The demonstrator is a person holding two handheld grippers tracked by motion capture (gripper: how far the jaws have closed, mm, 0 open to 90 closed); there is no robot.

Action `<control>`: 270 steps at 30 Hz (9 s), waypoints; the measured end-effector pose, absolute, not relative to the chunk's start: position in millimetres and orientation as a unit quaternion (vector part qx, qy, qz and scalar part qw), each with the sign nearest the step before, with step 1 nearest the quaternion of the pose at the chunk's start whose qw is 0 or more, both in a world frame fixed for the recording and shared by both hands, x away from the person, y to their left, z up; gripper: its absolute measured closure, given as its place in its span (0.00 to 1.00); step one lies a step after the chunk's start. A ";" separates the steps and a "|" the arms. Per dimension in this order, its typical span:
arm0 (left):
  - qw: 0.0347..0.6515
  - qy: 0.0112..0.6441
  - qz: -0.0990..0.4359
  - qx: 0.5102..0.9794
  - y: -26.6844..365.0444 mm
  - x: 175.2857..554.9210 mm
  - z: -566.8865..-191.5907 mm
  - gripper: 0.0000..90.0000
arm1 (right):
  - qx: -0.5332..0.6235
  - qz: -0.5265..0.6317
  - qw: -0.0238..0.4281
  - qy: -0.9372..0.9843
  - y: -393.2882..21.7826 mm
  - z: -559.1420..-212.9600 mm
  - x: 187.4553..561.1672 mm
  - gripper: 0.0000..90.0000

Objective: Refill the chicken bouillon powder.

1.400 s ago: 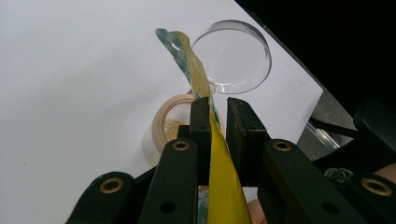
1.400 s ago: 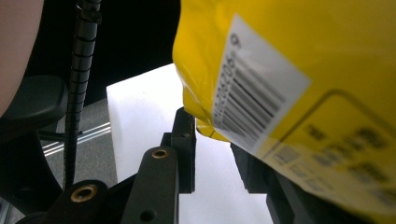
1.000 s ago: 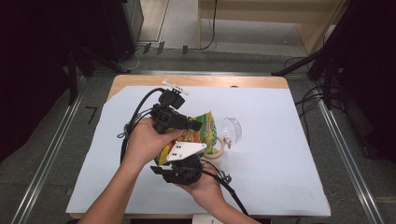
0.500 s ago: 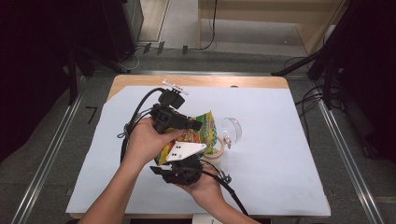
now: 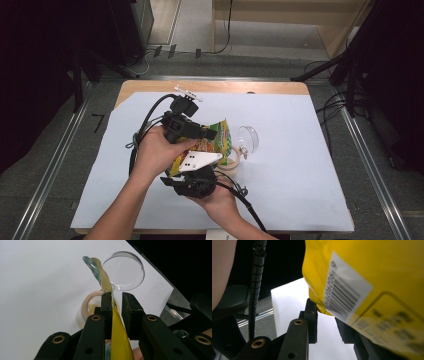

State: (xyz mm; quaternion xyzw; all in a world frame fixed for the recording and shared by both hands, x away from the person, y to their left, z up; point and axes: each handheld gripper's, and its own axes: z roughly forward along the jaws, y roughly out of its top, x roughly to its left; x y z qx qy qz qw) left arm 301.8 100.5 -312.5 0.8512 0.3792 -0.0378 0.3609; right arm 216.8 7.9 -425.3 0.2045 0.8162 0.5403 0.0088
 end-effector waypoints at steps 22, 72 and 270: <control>0.354 0.384 -0.050 0.852 96.0 317.1 -311.8 0.89 | 0.220 0.543 0.007 0.810 7.4 -423.3 229.5 0.81; 0.360 0.378 -0.051 0.851 93.7 314.3 -314.3 0.87 | 0.212 0.537 0.009 0.816 3.0 -423.3 225.4 0.81; 0.364 0.377 -0.048 0.850 89.5 310.3 -308.8 0.85 | 0.199 0.535 0.031 0.820 1.0 -420.5 222.0 0.84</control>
